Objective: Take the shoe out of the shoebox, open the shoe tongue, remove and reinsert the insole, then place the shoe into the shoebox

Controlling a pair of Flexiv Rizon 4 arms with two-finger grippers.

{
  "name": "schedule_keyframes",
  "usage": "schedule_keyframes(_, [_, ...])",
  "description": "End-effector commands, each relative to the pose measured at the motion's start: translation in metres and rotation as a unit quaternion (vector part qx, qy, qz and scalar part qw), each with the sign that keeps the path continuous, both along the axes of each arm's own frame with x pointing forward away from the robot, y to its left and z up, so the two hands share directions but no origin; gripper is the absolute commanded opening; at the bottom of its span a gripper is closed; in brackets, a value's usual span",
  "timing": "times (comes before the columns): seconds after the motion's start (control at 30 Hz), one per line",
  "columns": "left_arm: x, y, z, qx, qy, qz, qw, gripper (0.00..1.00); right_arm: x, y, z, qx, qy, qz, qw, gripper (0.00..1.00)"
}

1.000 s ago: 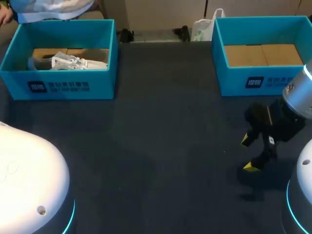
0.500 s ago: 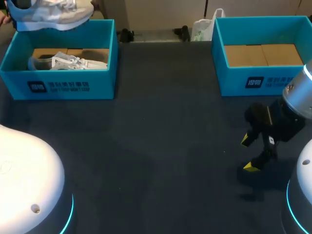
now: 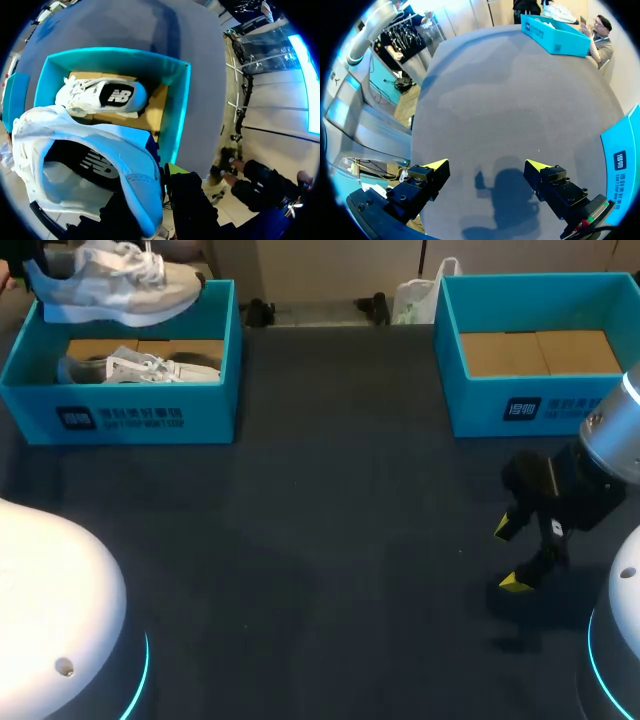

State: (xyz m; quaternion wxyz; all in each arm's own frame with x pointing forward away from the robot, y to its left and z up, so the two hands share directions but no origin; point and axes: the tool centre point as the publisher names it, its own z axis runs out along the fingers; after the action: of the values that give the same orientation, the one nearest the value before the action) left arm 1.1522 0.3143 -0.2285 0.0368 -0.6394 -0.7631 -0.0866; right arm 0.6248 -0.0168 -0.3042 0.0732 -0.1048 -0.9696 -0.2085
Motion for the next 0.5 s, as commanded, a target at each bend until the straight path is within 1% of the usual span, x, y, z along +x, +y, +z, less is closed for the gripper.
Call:
schedule_keyframes(0.03, [0.009,0.002,-0.013,0.008,0.005,-0.006,1.0,0.0,-0.002,0.0,0.0,0.0,-0.001,-0.001,1.0,1.0])
schedule_keyframes(0.17, [0.014,0.003,-0.022,0.014,0.007,-0.013,1.0,0.0,-0.002,0.0,0.0,0.0,-0.001,-0.001,1.0,1.0])
schedule_keyframes(0.4, [0.023,0.001,-0.034,0.03,0.011,-0.001,0.999,0.0,-0.002,0.0,0.0,0.0,-0.001,-0.001,1.0,1.0])
schedule_keyframes(0.5, [0.03,-0.001,-0.04,0.03,0.015,0.004,0.999,0.0,-0.002,0.0,0.0,0.0,-0.001,-0.001,1.0,1.0])
